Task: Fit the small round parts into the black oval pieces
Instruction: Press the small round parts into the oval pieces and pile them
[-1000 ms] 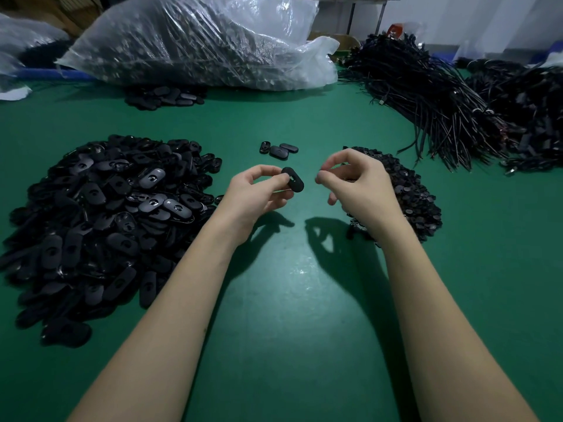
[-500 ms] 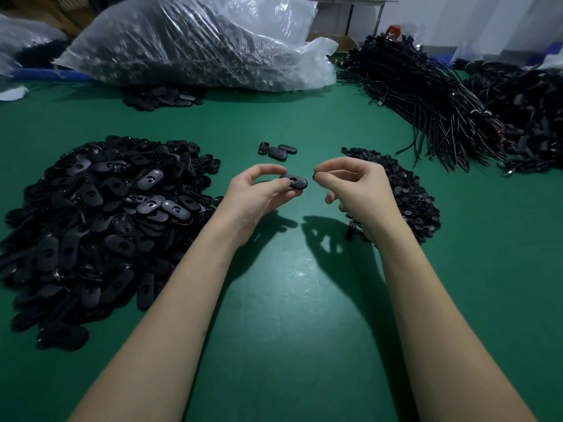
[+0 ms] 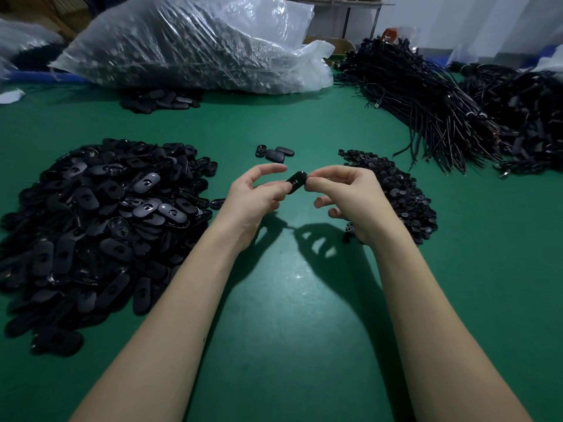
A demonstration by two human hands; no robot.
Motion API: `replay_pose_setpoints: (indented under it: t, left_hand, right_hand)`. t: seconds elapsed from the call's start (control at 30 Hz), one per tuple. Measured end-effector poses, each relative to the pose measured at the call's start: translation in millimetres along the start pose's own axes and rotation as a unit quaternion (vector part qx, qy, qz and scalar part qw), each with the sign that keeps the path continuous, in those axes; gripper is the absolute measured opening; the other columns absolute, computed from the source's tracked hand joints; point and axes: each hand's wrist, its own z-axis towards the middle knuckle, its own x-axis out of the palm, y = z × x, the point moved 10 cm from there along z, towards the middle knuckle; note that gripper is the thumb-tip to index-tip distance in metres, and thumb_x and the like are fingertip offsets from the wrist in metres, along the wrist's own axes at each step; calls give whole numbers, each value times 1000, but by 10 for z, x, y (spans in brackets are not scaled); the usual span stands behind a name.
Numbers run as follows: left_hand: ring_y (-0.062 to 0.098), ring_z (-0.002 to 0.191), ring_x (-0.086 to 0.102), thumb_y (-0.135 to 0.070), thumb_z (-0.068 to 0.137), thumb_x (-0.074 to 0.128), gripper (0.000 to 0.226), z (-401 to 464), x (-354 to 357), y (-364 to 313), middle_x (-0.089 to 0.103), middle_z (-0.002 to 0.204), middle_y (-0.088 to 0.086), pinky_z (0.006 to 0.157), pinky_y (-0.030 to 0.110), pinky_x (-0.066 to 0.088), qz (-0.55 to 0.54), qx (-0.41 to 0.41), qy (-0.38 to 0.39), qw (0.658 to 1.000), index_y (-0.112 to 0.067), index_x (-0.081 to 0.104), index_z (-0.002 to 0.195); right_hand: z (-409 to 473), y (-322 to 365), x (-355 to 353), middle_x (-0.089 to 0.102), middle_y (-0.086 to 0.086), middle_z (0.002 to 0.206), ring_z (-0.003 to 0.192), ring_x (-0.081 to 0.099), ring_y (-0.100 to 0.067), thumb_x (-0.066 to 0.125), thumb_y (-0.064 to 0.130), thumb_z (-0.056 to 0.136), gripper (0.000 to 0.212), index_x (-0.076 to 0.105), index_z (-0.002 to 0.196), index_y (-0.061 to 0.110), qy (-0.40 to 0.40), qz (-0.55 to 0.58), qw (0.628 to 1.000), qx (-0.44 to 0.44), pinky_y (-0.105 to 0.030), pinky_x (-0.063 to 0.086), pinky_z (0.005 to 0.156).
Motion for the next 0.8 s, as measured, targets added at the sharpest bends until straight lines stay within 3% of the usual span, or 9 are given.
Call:
replay_pose_setpoints:
  t: [0.13,0.33,0.5,0.63,0.8]
  left_hand:
    - [19,83,71,4,90,67,22,-12,43,-1,74,101,15,78,20,57,-34,-6,17,999,-14,71,103]
    - [23,86,77,-3,96,63,5,-9,133,22,78,89,11,74,22,59,-44,-12,39,998,-6,67,97]
    - [14,81,70,-12,98,63,12,28,94,2,78,87,2,74,18,56,-5,18,27,999,-14,75,96]
    - [21,82,75,-3,95,66,21,11,109,-29,78,89,10,76,22,58,-23,35,40,998,-11,68,114]
    - [24,95,76,-7,105,50,22,10,170,-6,77,102,13,82,23,59,-32,19,66,997,-3,68,116]
  right_hand:
    - [-3,-46,41,79,0,84,58,65,-5,77,14,88,4,77,86,17,4,18,1000,20,-15,44,47]
    - [-22,-67,67,75,3,73,51,59,-3,76,11,89,6,76,85,15,-2,28,999,32,-15,43,46]
    - [-16,-41,-6,73,6,73,50,56,-3,75,12,86,6,77,83,17,-31,12,999,29,-16,44,47]
    - [-15,-36,1,74,7,71,51,57,-2,75,13,86,5,77,84,16,-25,10,999,29,-16,44,47]
    - [-17,-56,-3,74,2,73,51,58,-5,74,11,87,6,75,83,16,-30,0,999,33,-16,42,45]
